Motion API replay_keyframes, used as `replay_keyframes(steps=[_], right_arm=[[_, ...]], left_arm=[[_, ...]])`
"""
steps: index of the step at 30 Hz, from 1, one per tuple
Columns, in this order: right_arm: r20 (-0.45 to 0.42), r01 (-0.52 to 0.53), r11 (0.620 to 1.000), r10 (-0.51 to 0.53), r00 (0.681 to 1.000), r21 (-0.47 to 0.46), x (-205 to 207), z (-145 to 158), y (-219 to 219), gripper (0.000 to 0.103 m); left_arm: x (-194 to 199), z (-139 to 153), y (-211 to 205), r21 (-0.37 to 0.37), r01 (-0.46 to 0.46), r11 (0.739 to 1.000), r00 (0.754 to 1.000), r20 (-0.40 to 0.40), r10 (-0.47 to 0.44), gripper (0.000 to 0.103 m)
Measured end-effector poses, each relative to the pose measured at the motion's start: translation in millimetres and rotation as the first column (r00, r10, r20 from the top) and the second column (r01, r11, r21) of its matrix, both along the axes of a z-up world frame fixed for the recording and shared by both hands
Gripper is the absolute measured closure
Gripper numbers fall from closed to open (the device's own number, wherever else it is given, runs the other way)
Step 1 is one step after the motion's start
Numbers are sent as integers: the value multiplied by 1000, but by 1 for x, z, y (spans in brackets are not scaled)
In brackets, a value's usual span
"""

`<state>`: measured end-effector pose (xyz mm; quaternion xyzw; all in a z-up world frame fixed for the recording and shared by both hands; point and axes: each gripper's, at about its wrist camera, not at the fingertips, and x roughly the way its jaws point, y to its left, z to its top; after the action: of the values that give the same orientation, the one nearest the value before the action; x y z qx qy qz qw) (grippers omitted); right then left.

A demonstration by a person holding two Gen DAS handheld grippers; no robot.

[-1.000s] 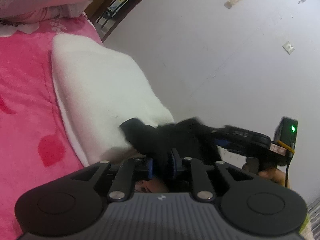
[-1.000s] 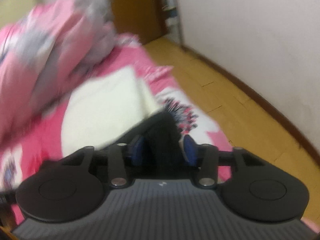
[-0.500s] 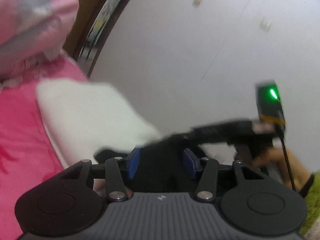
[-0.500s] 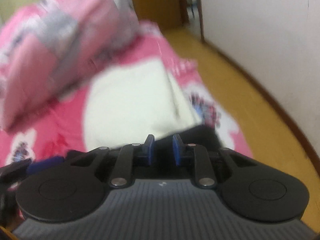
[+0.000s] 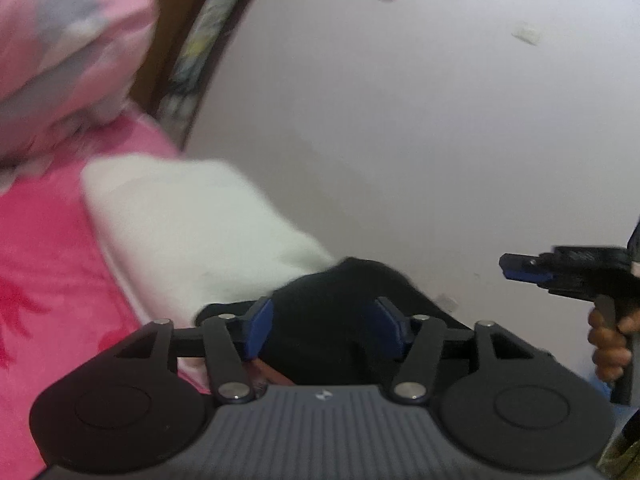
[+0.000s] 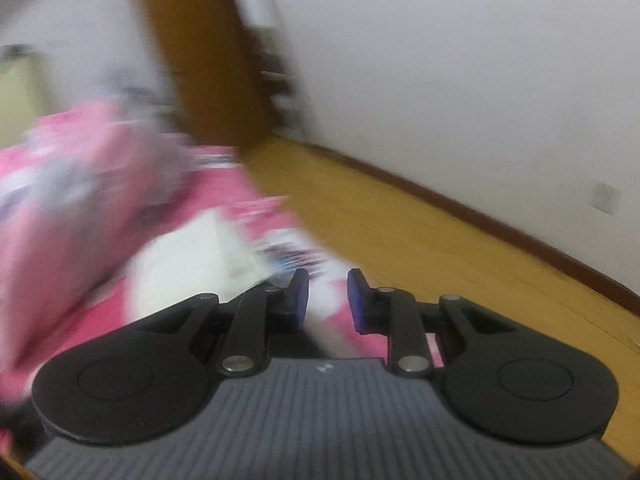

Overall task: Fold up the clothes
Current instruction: 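Lower the black shirt onto the folded clothes stack with both grippers, then open both grippers and withdraw from the clothes stack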

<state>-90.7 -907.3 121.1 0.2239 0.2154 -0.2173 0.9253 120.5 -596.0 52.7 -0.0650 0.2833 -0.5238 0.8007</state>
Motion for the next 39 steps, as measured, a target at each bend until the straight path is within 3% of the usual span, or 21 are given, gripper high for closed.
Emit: replay_keyframes(steps=[2,3,5,6,8,10,12,15,20,21,25,27,29,31,35,39], right_arm=[[55,-119,991,122,991,-56,-34,-10,31,84],[41,-122,990,125,991,-70,-45,-19,43,84],[-13,-32,999,31,999,-42,-71,-44,44,84],[-43,67,997,-68,997,-31,-84,-53,41,85],[-100,259,966,-260,960,-20,-110,-69,36,83],[-11,329,944,-329,944,-23,-135,-64,55,83],[66,292,953,-287,955,-74,-140,-52,87,83],[118,178,958,-155,981,-224,-113,-38,136,83],[105,126,975,-108,989,-185,-87,-68,138,84],[76,150,980,-141,987,-134,-84,-83,129,84],[167,269,960,-255,952,-70,-139,-95,162,82],[210,233,964,-204,956,-127,-143,-83,184,82],[204,171,956,-123,971,-238,-135,-71,200,81],[159,92,953,-47,986,-288,-119,-67,216,77],[41,86,969,-79,996,-231,-128,-93,231,75],[-28,131,986,-134,991,-106,-161,-107,254,75]], left_arm=[[-19,4,2,11,47,999,996,73,-48,34],[-29,4,2,32,67,997,992,102,-70,31],[-40,0,-4,98,78,992,986,137,-91,30],[-42,-1,-6,117,68,991,987,139,-84,30],[-43,-2,-4,134,48,990,989,135,-66,31],[-43,0,1,122,35,992,991,123,-51,30],[-46,4,4,119,31,992,990,131,-46,30],[-56,8,1,135,22,991,989,140,-42,30],[-81,5,-10,196,49,979,990,123,-74,30],[-85,4,-11,208,49,977,989,124,-76,30],[-91,-1,-3,210,40,977,990,121,-67,30],[-95,-4,-4,234,39,971,991,117,-68,29],[-98,-7,-4,258,29,966,994,93,-55,29],[-99,-9,3,259,10,966,998,55,-26,29],[-100,-4,30,282,-15,959,1000,30,7,29],[-117,7,66,309,-36,950,993,120,-2,28]])
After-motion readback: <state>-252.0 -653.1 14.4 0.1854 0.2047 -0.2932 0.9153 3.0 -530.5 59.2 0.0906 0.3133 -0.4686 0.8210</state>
